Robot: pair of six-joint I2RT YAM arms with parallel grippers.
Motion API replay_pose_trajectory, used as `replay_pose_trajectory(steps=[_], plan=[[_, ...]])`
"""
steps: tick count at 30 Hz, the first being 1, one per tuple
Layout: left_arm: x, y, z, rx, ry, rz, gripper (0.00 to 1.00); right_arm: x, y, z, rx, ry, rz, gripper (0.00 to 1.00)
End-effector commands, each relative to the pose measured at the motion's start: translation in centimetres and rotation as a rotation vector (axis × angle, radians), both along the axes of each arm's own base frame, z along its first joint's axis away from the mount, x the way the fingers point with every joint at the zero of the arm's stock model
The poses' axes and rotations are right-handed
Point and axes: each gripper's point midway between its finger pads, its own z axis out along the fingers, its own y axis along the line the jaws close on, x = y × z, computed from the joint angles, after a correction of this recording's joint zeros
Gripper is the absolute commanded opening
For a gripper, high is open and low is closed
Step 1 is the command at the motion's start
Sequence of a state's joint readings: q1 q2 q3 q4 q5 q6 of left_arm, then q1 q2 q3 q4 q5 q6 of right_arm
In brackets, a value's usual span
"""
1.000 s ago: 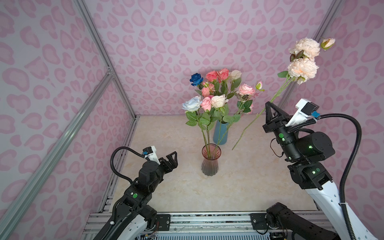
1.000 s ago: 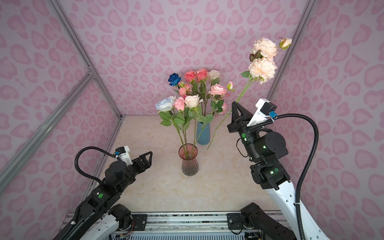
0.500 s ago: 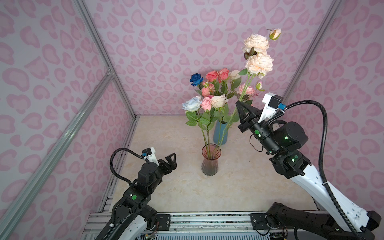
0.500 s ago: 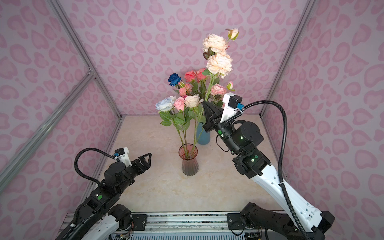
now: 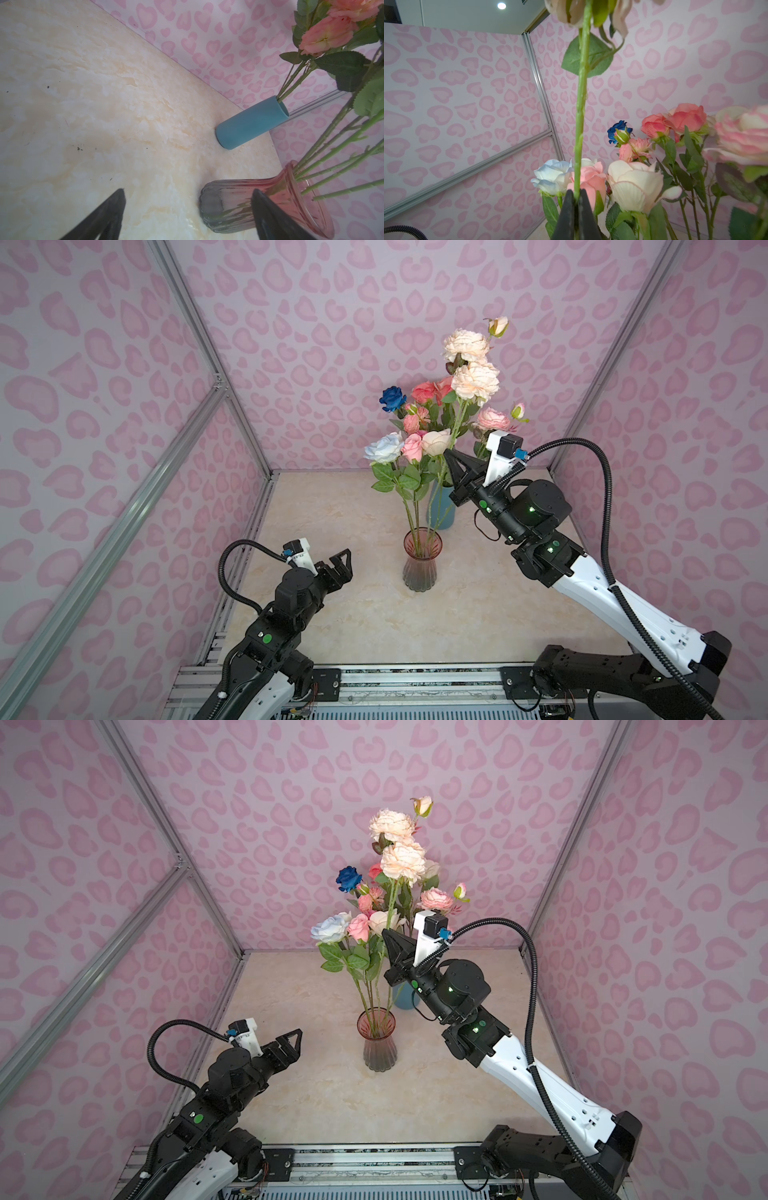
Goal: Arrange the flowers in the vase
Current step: 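Lower the peach rose stem into the pink glass vase with the right gripper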
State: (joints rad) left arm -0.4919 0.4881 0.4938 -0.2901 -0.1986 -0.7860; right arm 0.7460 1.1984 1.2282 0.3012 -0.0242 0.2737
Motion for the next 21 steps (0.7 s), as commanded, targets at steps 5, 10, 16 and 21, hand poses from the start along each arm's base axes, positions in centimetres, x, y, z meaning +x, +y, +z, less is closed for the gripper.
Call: replay_pose_trajectory(steps=[5, 10, 16, 21], plan=[[0.4, -0.5, -0.6, -0.018, 0.016, -0.007, 0.95, -0.8, 1.1, -4.2, -0.006, 0.063, -0.003, 0.05], [0.3, -0.6, -0.9, -0.012, 0.029, -0.014, 0.95, -1.3, 0.3, -5.3, -0.05, 0.09, -0.041, 0.08], [0.5, -0.6, -1.0, -0.027, 0.026, -0.006, 0.95, -1.6, 0.3, -5.8, -0.068, 0.104, -0.032, 0.09], [0.5, -0.8, -1.3, -0.026, 0.04, -0.014, 0.95, -1.6, 1.0, -7.0, -0.074, 0.134, -0.013, 0.12]])
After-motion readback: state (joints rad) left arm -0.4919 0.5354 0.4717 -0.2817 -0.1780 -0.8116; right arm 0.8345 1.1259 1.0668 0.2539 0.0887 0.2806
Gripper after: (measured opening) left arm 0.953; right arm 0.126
